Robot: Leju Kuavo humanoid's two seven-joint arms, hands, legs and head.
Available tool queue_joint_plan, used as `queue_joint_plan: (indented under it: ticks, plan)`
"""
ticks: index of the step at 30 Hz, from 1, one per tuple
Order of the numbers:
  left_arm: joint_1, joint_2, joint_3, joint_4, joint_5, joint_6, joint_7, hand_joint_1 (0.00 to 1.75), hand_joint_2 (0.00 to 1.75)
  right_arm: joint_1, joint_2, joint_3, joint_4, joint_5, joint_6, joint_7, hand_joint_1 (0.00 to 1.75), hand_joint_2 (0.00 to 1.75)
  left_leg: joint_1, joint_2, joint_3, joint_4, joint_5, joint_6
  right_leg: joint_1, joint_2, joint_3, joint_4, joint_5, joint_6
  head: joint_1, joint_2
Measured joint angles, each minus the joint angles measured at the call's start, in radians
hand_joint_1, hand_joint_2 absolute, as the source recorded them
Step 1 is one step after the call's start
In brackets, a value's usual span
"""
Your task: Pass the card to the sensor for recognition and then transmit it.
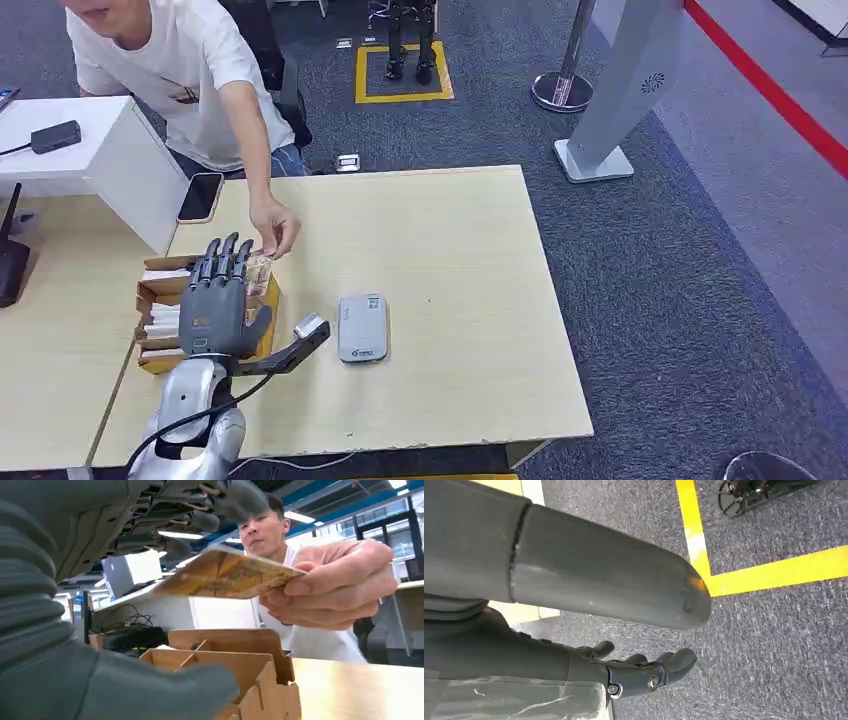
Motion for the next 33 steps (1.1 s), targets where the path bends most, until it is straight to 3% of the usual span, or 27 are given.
queue_joint_plan:
  ticks: [33]
  plan:
    - [-0.006,0.011,-0.001,0.002,0.000,0.001,-0.021,1.75,1.75,0.000,0.000,0.002,0.000,0.003,0.011,-0.010,0.00,0.00,0.000,0.000,0.000,0.000,0.000,0.000,0.000,0.000,0.000,0.000,0.000,0.000,0.000,0.000]
